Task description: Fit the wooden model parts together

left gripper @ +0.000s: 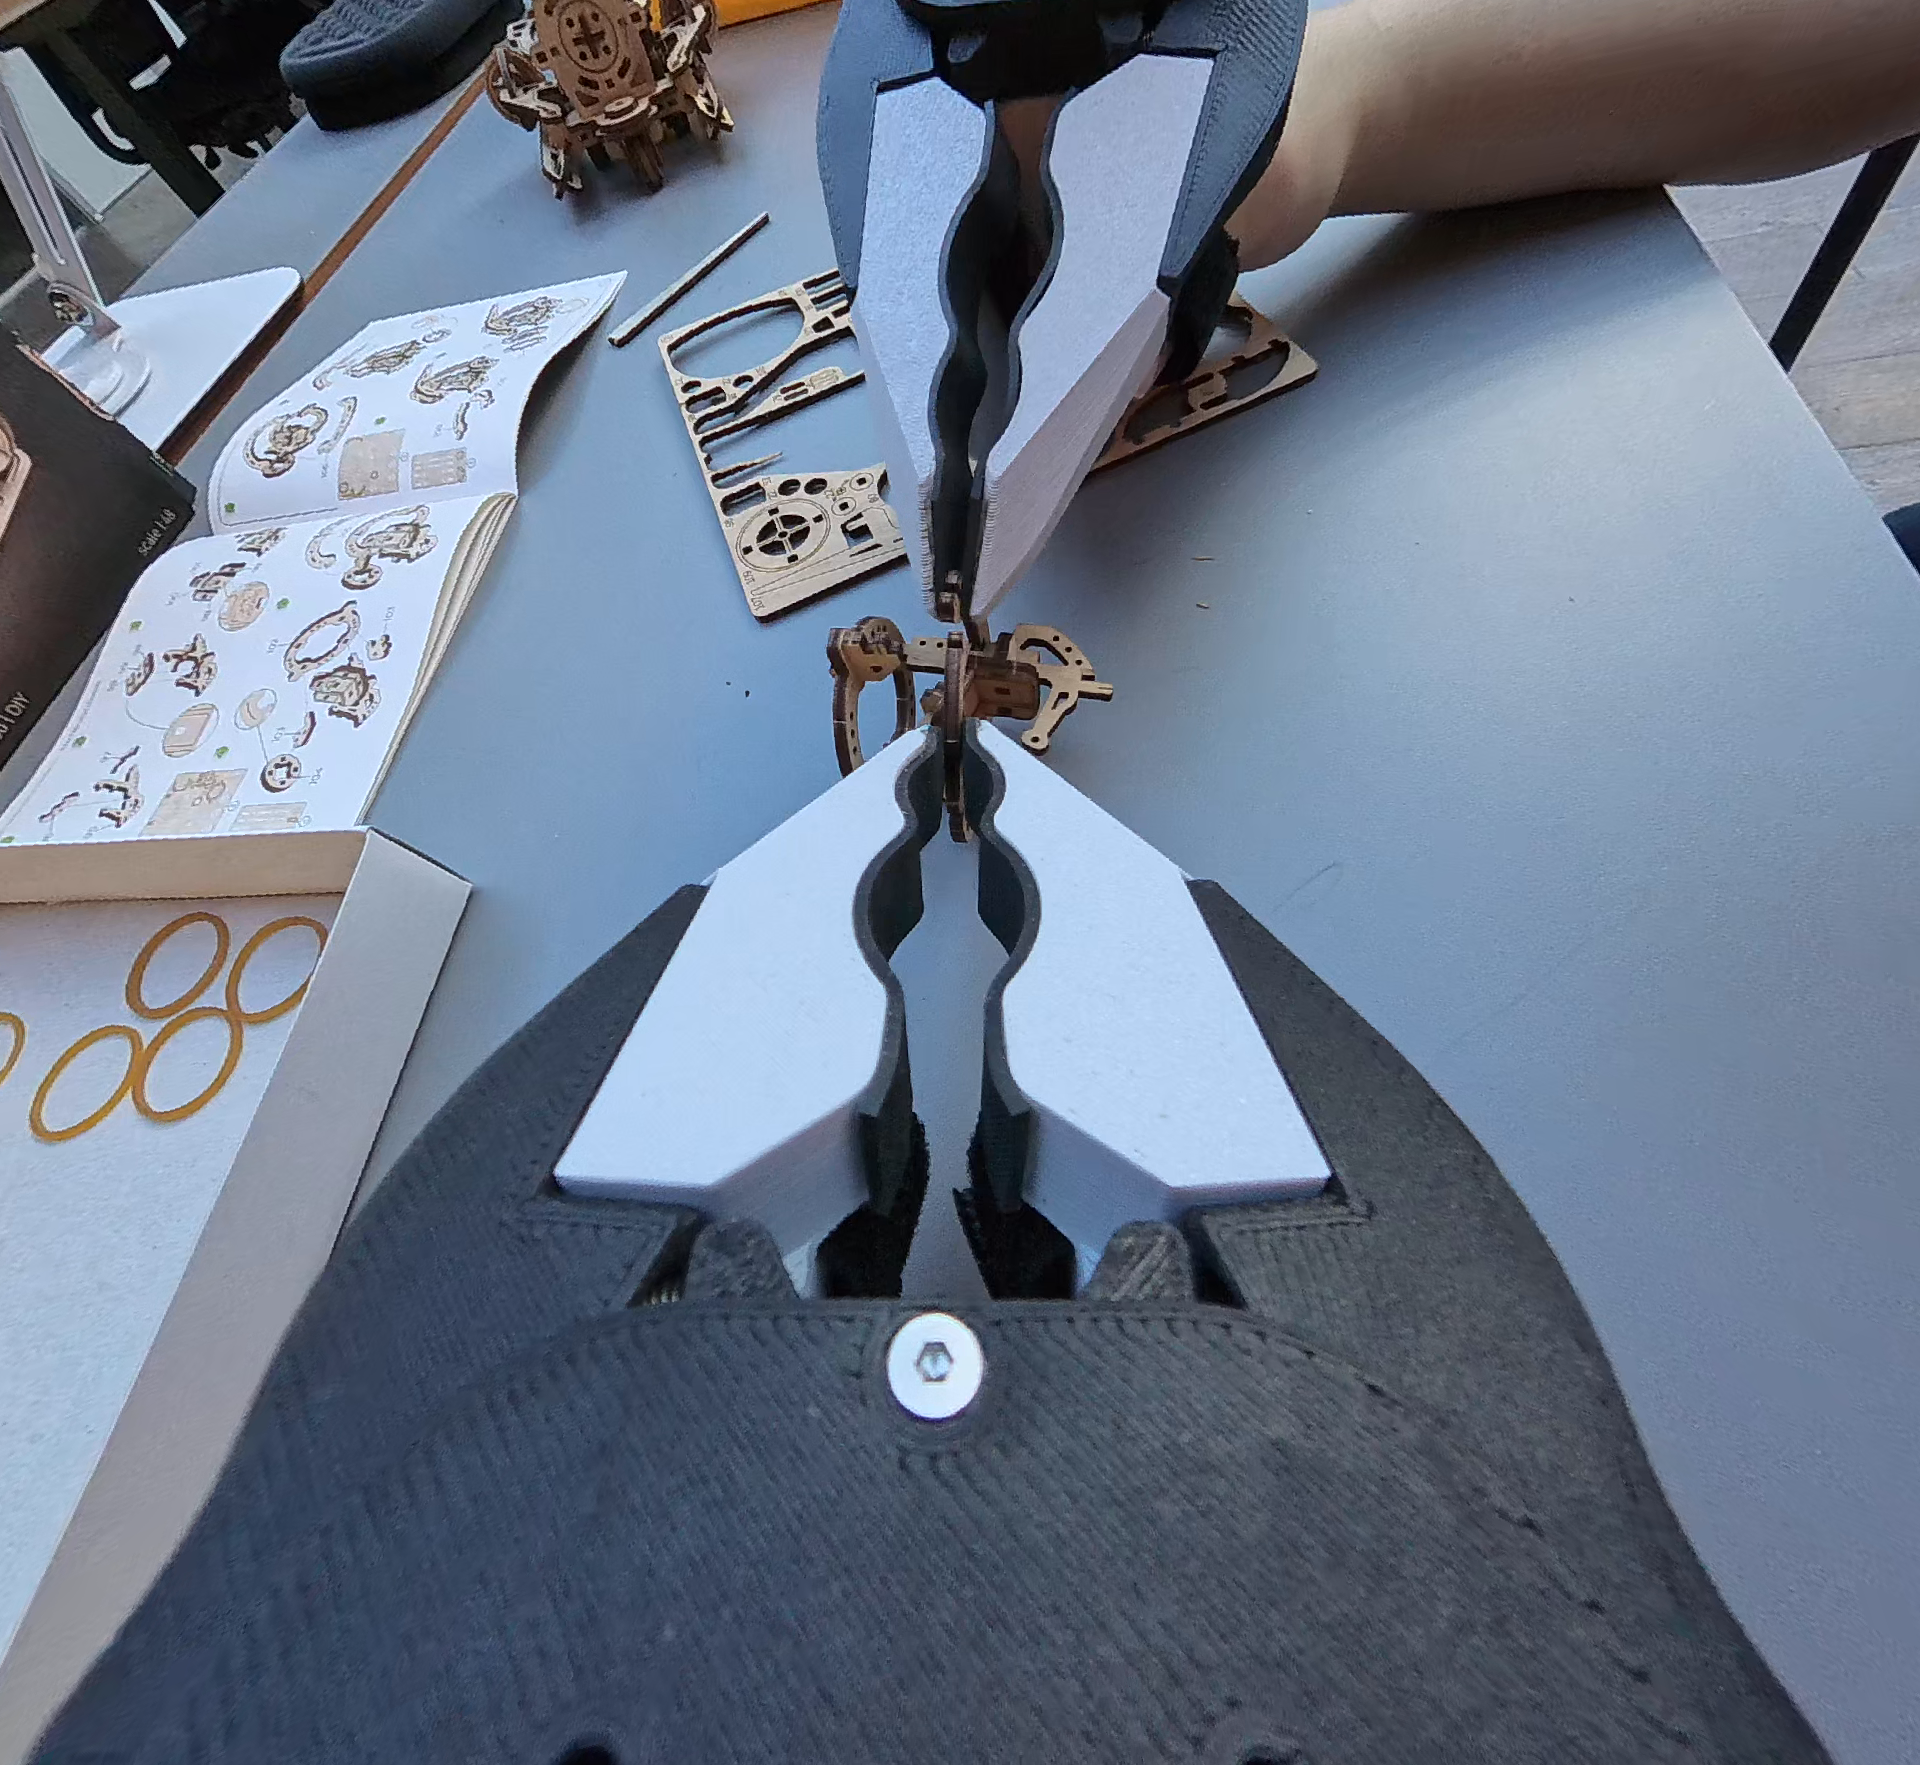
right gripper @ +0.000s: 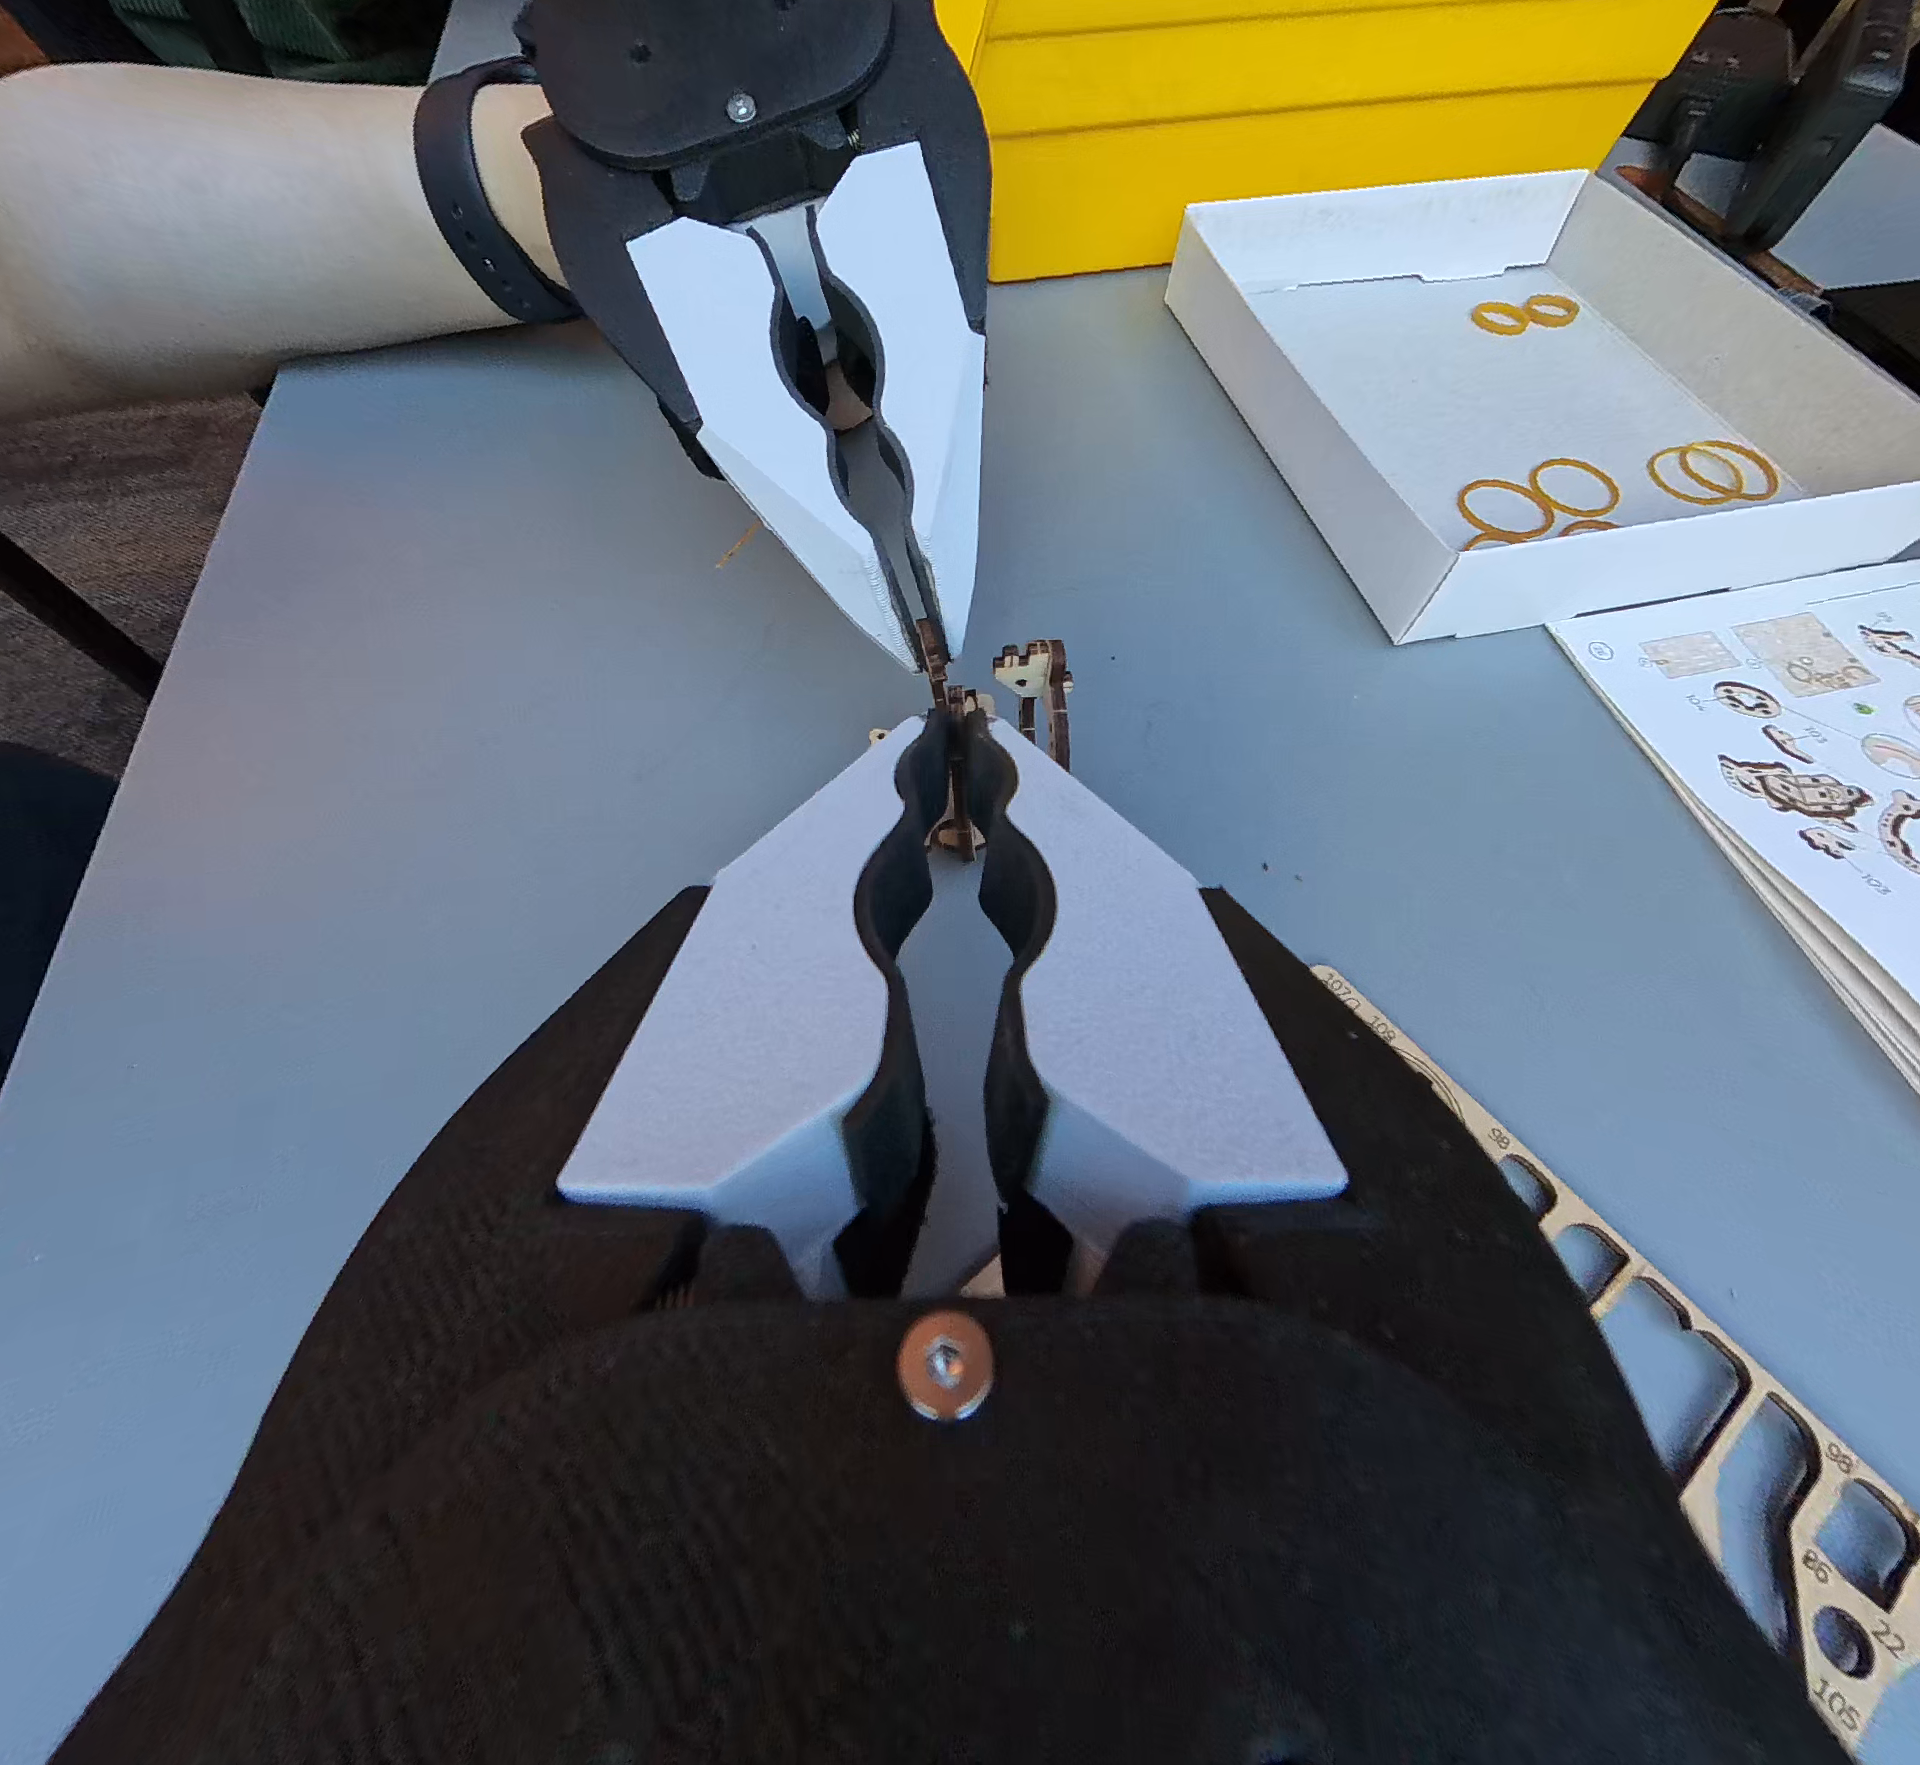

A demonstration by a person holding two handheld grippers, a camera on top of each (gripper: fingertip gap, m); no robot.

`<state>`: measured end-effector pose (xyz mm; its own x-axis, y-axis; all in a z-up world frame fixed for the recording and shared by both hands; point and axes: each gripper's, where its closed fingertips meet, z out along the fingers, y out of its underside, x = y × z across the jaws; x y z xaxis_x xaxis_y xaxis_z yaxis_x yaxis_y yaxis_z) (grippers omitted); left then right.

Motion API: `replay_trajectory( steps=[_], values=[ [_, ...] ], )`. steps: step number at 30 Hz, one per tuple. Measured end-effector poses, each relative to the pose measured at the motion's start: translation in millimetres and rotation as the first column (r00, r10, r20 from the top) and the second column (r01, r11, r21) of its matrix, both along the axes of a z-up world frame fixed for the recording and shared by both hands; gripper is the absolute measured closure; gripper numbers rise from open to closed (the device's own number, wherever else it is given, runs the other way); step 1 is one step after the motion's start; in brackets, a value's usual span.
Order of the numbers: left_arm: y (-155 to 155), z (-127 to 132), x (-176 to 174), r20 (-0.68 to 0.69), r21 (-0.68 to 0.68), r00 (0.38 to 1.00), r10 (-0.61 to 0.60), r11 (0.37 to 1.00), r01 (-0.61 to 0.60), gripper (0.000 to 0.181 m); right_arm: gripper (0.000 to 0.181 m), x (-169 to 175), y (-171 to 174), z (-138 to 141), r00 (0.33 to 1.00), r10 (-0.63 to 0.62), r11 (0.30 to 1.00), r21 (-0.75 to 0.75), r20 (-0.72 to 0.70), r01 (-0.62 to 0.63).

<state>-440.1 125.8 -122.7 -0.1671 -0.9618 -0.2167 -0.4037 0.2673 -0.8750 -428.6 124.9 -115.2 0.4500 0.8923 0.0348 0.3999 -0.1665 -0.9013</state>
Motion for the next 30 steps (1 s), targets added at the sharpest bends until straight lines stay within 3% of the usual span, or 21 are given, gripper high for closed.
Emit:
replay_trajectory(
  steps=[30],
  values=[
    [-0.1, 0.3, 0.6, 0.002, 0.006, 1.0, 0.002, 1.0, -0.002, 0.181, 0.177, -0.3, -0.8, -2.1, 1.0, -0.006, 1.0, 0.017, 0.024, 0.006]
  ],
)
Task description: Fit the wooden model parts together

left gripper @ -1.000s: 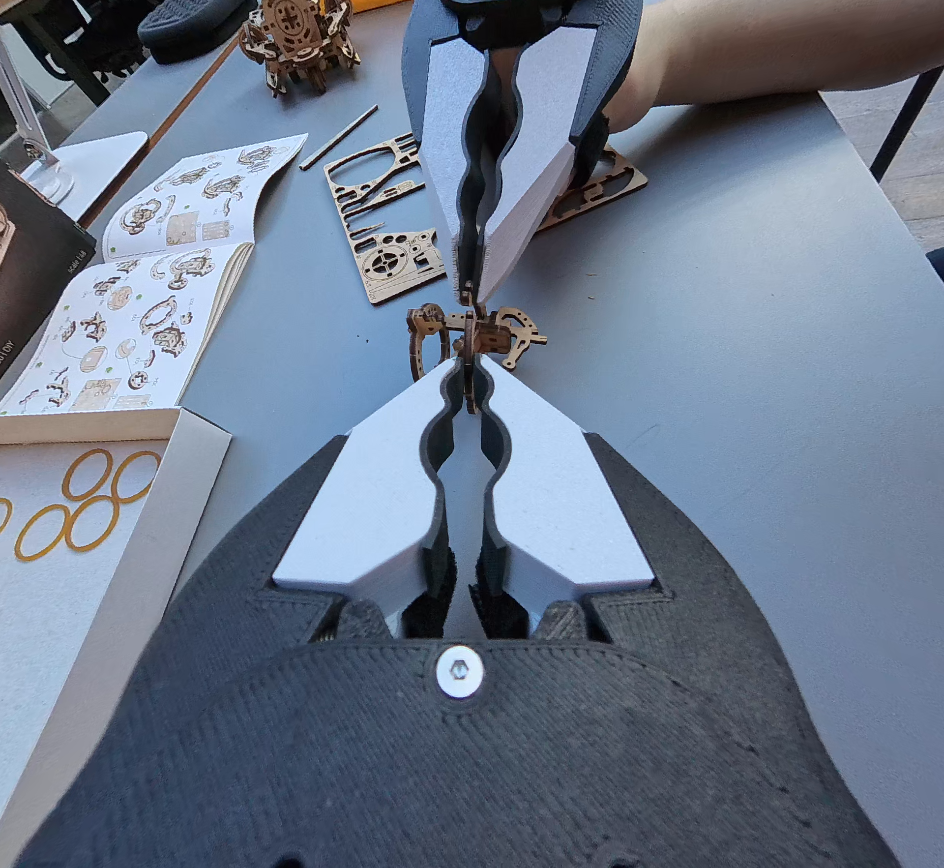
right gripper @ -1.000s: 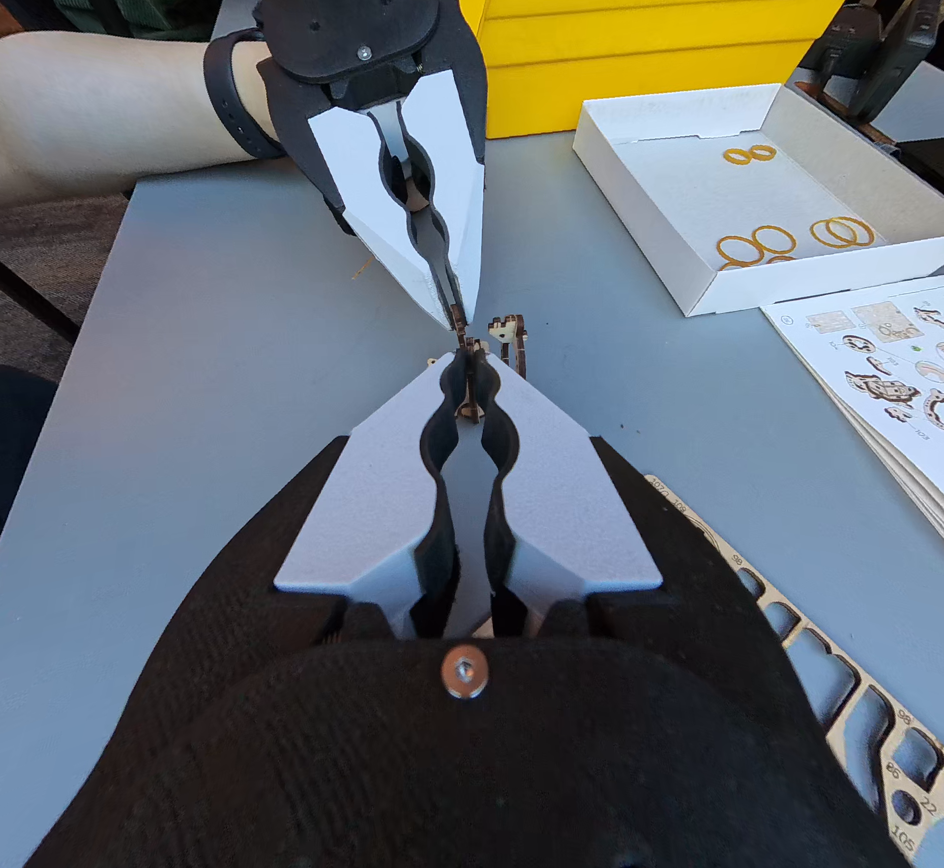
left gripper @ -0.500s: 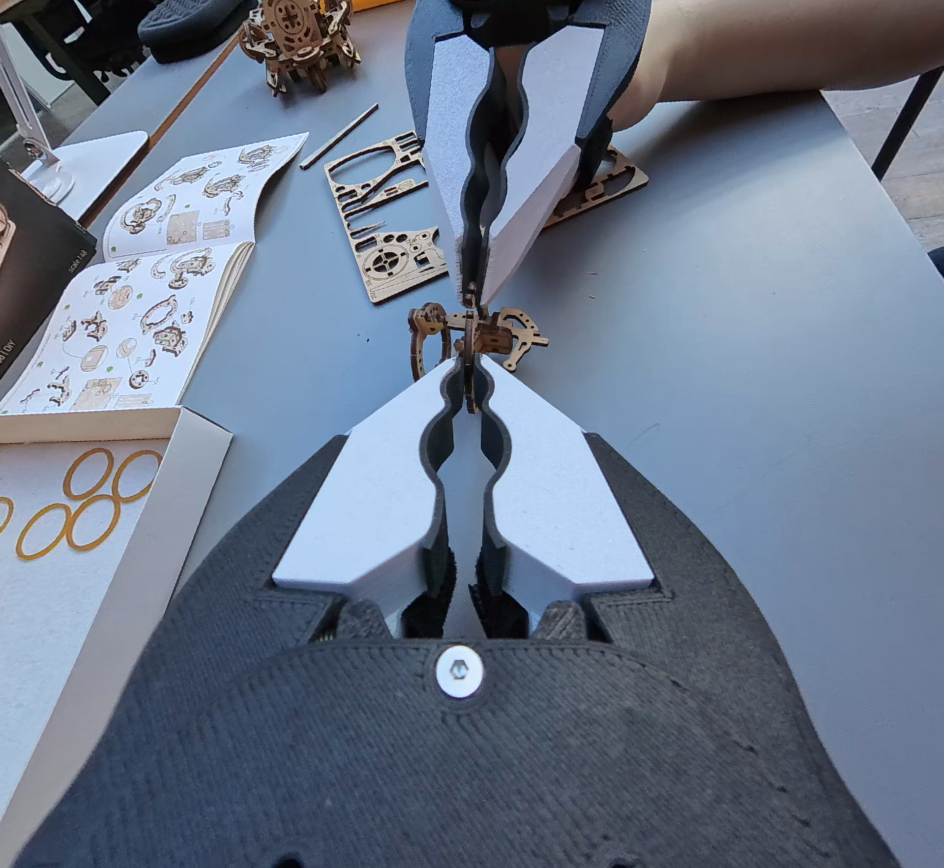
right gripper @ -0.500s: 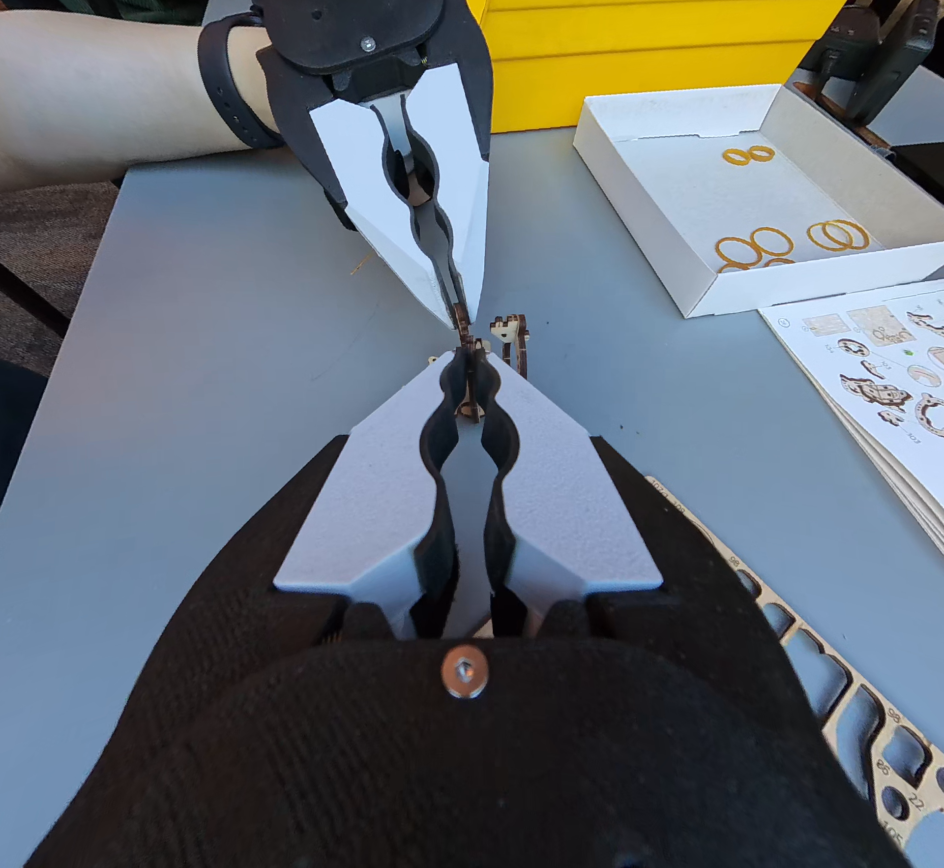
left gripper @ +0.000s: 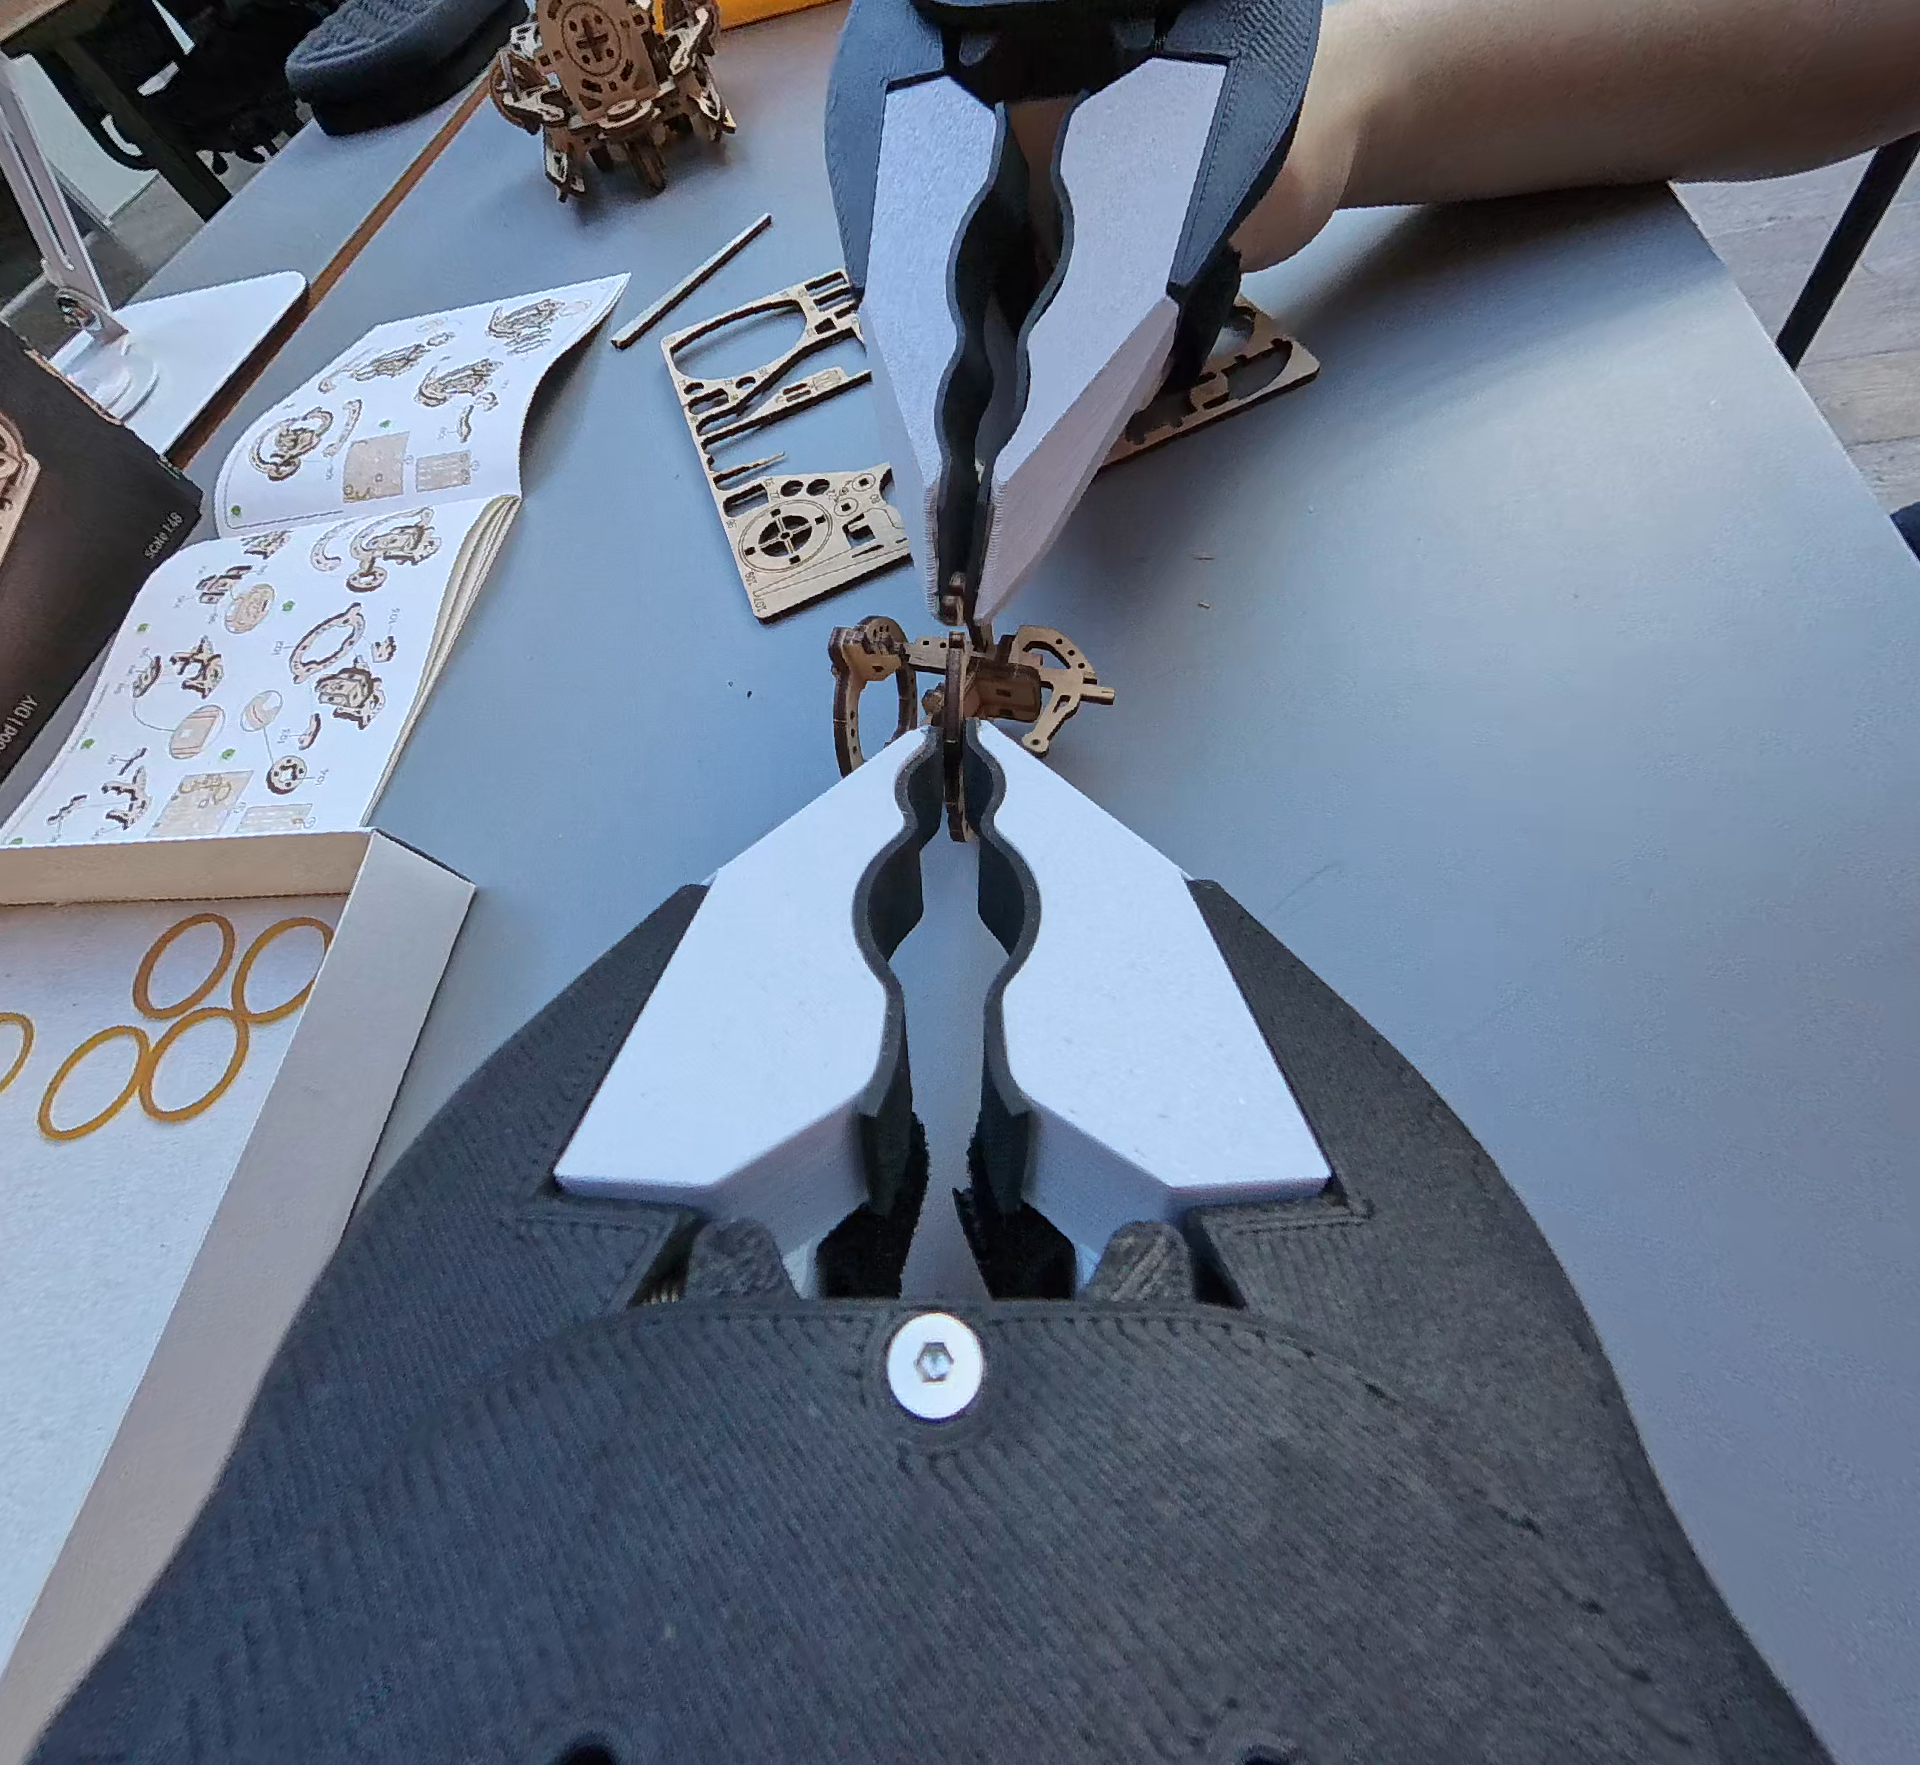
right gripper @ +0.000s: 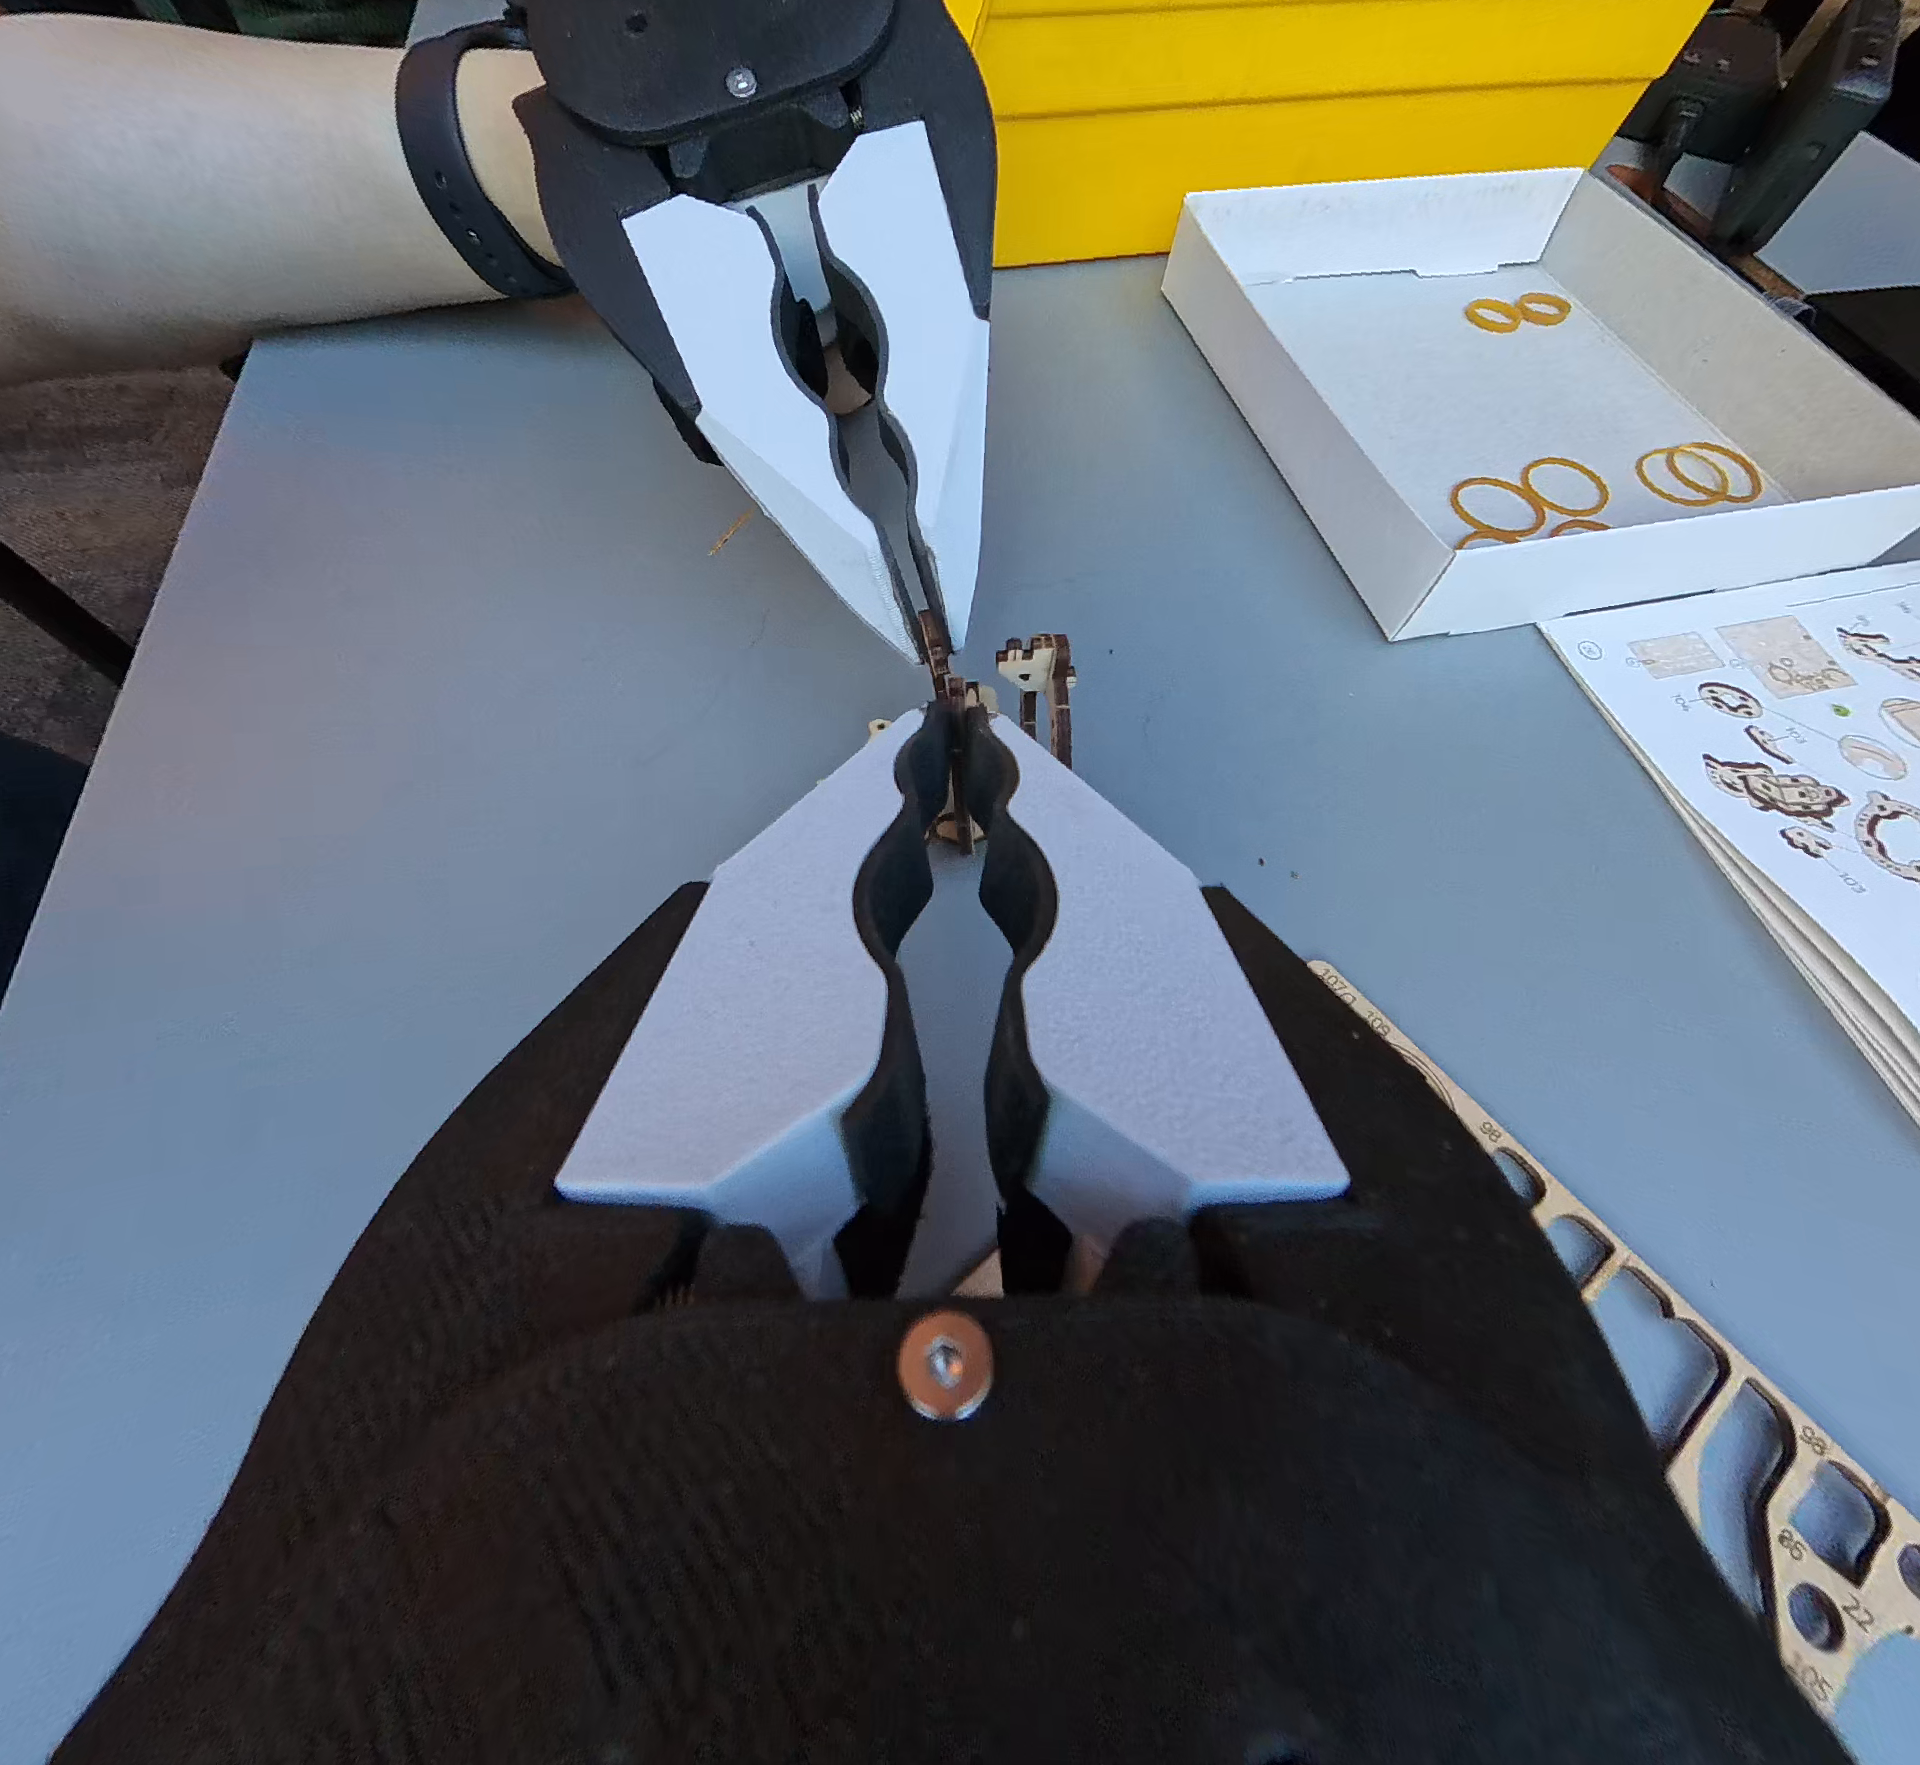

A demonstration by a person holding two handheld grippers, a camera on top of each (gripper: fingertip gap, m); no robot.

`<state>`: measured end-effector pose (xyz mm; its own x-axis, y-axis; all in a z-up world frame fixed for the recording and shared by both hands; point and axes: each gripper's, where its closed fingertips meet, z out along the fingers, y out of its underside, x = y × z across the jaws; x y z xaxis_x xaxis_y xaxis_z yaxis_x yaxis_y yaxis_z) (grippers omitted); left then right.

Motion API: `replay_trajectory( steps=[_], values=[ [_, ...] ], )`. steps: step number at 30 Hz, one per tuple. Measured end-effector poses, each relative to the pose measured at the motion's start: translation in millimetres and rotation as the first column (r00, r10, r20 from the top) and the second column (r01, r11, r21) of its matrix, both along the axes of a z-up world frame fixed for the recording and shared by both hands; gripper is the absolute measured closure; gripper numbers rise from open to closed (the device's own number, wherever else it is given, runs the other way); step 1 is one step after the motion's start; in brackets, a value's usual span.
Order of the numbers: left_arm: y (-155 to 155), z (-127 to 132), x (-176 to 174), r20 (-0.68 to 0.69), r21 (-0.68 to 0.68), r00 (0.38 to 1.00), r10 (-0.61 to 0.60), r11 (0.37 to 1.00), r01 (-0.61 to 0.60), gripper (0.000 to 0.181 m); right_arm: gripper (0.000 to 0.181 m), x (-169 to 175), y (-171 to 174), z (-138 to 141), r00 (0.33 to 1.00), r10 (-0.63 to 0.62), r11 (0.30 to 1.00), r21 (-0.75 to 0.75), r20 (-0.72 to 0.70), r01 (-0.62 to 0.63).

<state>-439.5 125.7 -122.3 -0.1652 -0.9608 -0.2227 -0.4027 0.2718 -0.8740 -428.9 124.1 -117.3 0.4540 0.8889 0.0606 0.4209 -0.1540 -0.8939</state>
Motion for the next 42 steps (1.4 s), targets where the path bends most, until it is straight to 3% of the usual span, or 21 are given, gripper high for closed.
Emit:
replay_trajectory(
  steps=[12, 16, 18, 21, 27, 31, 36, 42],
  values=[
    [1, 0, -1, 0.005, 0.022, 1.0, 0.001, 1.0, -0.002, 0.18, 0.178, 0, -1, 4, 0.998, 0.039, 0.999, 0.002, -0.051, -0.039],
    [3, -1, -3, -0.003, 0.007, 1.0, 0.008, 1.0, -0.008, 0.18, 0.155, 4, 2, 7, 0.997, 0.03, 1.0, 0.002, -0.07, -0.03],
    [4, 0, -4, -0.002, -0.004, 1.0, 0.014, 1.0, -0.014, 0.179, 0.155, 6, -4, 12, 0.994, 0.064, 0.998, -0.009, -0.09, -0.065],
    [8, -4, -5, -0.026, 0.002, 0.999, 0.041, 0.999, -0.041, 0.158, 0.159, 12, -12, 0, 0.996, 0.084, 0.993, -0.082, -0.029, -0.086],
    [5, -12, -8, -0.082, -0.006, 0.996, 0.026, 1.0, -0.027, 0.168, 0.166, 15, -7, -42, 0.97, 0.047, 0.996, -0.09, 0.238, -0.026],
    [4, -23, -7, -0.14, 0.036, 0.99, 0.029, 0.999, -0.025, 0.173, 0.166, 17, 4, -36, 0.977, -0.02, 0.997, -0.07, 0.213, 0.036],
    [4, -33, -5, -0.191, 0.107, 0.981, 0.042, 0.994, -0.022, 0.178, 0.166, 10, 3, -33, 0.984, -0.006, 0.993, -0.113, 0.177, 0.026],
    [3, -34, -5, -0.205, 0.079, 0.978, 0.027, 0.997, -0.011, 0.18, 0.166, 7, 3, -34, 0.973, 0.018, 0.996, -0.093, 0.232, 0.004]
  ],
)
